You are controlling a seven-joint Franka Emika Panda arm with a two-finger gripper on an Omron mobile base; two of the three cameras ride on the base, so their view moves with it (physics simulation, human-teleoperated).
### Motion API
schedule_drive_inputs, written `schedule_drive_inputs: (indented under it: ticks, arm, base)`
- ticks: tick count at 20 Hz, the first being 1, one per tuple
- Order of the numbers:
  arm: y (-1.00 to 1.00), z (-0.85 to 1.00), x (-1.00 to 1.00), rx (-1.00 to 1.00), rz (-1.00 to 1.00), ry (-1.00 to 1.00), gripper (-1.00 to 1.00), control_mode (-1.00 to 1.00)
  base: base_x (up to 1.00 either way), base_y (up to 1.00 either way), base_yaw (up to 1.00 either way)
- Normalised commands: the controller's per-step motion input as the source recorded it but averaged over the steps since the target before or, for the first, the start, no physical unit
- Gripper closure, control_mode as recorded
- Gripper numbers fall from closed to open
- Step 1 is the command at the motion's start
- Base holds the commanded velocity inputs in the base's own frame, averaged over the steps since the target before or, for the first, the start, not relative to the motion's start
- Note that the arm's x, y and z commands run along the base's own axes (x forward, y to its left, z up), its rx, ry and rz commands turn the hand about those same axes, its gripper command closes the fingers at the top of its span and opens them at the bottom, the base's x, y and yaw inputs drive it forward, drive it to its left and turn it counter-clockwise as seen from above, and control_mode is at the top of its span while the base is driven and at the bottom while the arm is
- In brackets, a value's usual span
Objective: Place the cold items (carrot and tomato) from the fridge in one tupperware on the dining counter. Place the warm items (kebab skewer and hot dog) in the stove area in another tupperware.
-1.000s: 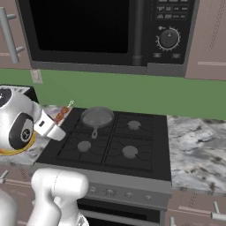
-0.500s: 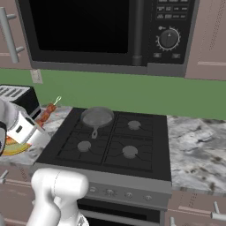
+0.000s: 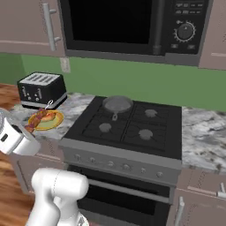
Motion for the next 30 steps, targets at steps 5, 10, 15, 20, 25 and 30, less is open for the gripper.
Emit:
schedule_drive_inputs:
  ticks: [5, 10, 15, 20, 25, 30]
  arm:
    - [0.00, 0.00, 0.00, 0.00, 0.00, 0.00, 1.00, 1.00]
    - [0.00, 0.00, 0.00, 0.00, 0.00, 0.00, 1.00, 1.00]
    - [0.00, 0.00, 0.00, 0.00, 0.00, 0.00, 1.00, 1.00]
    - [0.00, 0.00, 0.00, 0.00, 0.00, 0.00, 1.00, 1.00]
    - [0.00, 0.00, 0.00, 0.00, 0.00, 0.00, 1.00, 1.00]
    - [0.00, 0.00, 0.00, 0.00, 0.00, 0.00, 1.00, 1.00]
  base:
    - [-0.54, 0.43, 0.62]
    - [-0.45, 0.47, 0.74]
    - [-0.50, 0.51, 0.72]
    - [-0.62, 0.49, 0.65]
    - [-0.71, 0.53, 0.57]
    - [-0.98, 0.55, 0.39]
